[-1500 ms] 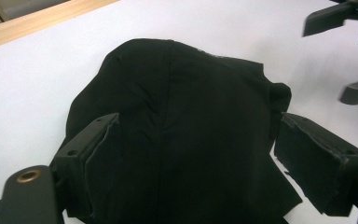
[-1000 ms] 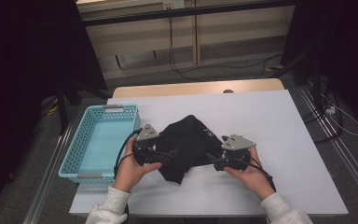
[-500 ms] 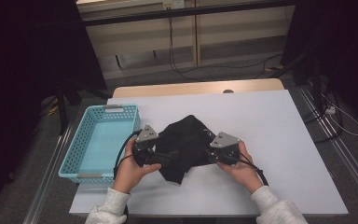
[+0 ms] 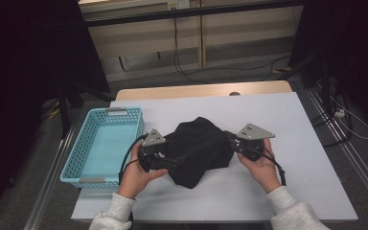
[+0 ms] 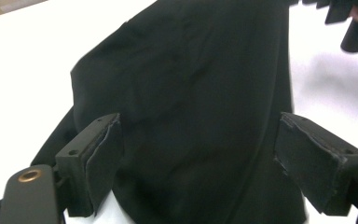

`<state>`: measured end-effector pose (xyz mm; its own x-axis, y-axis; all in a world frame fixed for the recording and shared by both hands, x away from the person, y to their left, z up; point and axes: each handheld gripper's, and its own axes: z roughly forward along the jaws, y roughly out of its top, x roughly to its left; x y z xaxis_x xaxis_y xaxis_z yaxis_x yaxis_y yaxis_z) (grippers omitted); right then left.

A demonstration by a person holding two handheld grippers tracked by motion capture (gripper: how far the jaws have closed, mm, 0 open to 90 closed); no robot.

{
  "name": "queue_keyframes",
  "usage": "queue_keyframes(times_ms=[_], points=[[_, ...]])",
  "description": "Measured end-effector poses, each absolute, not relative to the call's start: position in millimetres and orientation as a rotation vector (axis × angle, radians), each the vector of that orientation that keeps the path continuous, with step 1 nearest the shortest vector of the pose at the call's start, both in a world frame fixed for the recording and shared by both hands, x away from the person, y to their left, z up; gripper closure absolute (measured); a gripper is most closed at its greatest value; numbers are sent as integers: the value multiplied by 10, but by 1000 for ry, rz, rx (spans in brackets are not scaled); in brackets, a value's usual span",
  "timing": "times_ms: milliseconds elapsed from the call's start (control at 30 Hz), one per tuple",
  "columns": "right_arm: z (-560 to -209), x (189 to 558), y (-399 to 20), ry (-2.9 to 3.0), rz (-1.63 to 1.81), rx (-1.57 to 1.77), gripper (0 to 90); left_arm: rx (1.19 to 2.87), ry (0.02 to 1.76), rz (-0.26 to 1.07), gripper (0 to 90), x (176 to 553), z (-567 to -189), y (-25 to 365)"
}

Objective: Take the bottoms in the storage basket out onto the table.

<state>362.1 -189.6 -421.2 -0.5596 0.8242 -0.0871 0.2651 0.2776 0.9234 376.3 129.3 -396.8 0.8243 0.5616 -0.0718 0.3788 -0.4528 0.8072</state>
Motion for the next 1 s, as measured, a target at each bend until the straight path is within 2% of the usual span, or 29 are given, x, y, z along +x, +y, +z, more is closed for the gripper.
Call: queue_keyframes(times_ms=[167,400,633,867,1000], points=[[-4277,3657,-2244,1921,1275,1130,878,2125,691,230,168,3756,-4075,1236],[-4368,3666,-2408,1918,1236,1197,878,2115,706,226,196,3755,-4093,1208],[-4396,3686,-2516,1897,1252,1235,876,2145,689,156,320,3693,-4196,1146],[-4410,3700,-2482,1915,1249,1231,874,2175,692,156,339,3670,-4300,1075],[-4409,3709,-2464,1914,1268,1237,874,2185,716,159,416,3689,-4367,1082]])
